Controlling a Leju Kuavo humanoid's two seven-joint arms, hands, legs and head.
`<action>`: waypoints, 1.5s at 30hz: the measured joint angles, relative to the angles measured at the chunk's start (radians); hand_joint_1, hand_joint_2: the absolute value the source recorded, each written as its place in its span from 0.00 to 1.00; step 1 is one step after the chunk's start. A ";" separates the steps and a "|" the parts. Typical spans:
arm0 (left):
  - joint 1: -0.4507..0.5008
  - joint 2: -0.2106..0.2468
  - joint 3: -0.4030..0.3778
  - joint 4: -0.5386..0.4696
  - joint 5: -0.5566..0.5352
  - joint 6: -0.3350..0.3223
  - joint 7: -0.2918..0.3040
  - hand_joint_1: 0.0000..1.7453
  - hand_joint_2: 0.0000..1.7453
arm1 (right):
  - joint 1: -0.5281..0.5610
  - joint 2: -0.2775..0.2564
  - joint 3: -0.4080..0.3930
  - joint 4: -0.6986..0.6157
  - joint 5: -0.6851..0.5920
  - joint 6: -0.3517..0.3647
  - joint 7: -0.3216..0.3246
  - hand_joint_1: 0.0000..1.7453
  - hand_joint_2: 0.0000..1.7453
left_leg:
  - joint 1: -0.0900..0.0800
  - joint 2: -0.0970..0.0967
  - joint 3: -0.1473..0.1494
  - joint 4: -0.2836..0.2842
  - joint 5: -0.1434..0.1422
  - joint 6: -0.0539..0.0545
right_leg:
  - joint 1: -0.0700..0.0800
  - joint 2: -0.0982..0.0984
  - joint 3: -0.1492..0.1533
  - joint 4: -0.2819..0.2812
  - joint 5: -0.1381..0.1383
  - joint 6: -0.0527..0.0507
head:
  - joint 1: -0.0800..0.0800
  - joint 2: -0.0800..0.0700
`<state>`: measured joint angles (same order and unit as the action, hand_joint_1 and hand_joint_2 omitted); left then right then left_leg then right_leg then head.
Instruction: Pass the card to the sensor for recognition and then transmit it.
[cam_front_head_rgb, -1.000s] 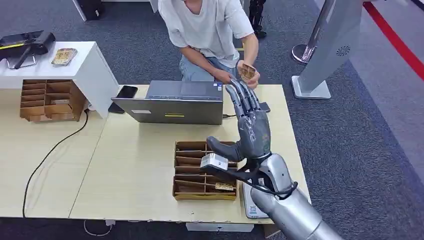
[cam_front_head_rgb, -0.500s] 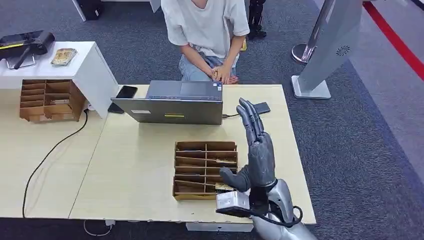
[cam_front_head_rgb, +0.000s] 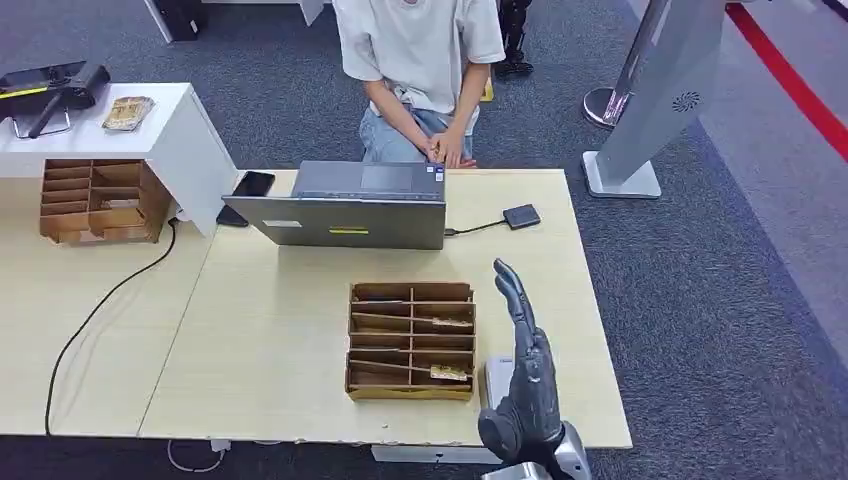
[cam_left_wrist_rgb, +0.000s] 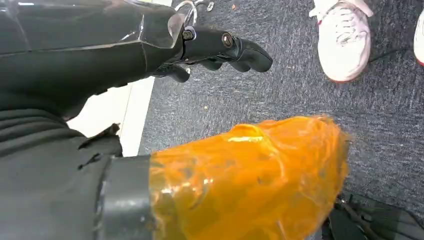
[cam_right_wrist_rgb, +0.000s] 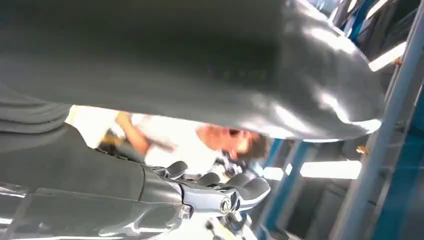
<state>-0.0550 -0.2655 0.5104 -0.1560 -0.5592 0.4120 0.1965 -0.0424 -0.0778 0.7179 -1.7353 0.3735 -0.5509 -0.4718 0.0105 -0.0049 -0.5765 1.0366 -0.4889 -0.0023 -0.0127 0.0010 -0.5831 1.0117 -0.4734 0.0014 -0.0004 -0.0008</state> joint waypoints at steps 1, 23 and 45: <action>0.000 -0.001 0.001 0.000 0.001 0.002 0.000 0.00 0.00 | 0.013 0.000 0.002 -0.001 -0.013 0.006 -0.009 0.00 0.00 | 0.000 0.000 0.000 0.000 0.000 0.000 | 0.000 0.000 0.000 0.000 0.000 0.000 | 0.000 0.000; 0.000 -0.021 0.049 0.000 0.035 0.026 0.005 0.00 0.00 | 0.102 0.027 0.009 0.002 -0.109 0.055 -0.045 0.00 0.00 | 0.000 0.000 0.000 0.000 0.000 0.000 | 0.000 0.000 0.000 0.000 0.000 0.000 | 0.000 0.000; -0.001 -0.023 0.073 0.000 0.044 0.031 0.015 0.00 0.00 | 0.101 0.053 0.009 0.024 -0.113 0.070 -0.043 0.00 1.00 | 0.000 0.000 0.000 0.000 0.000 0.000 | 0.000 0.000 0.000 0.000 0.000 0.000 | 0.000 0.000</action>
<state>-0.0555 -0.2884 0.5829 -0.1560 -0.5154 0.4433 0.2113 0.0586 -0.0248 0.7267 -1.7109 0.2609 -0.4810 -0.5150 0.0104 -0.0046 -0.5766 1.0366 -0.4891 -0.0019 -0.0127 0.0010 -0.5829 1.0117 -0.4734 0.0014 -0.0004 -0.0008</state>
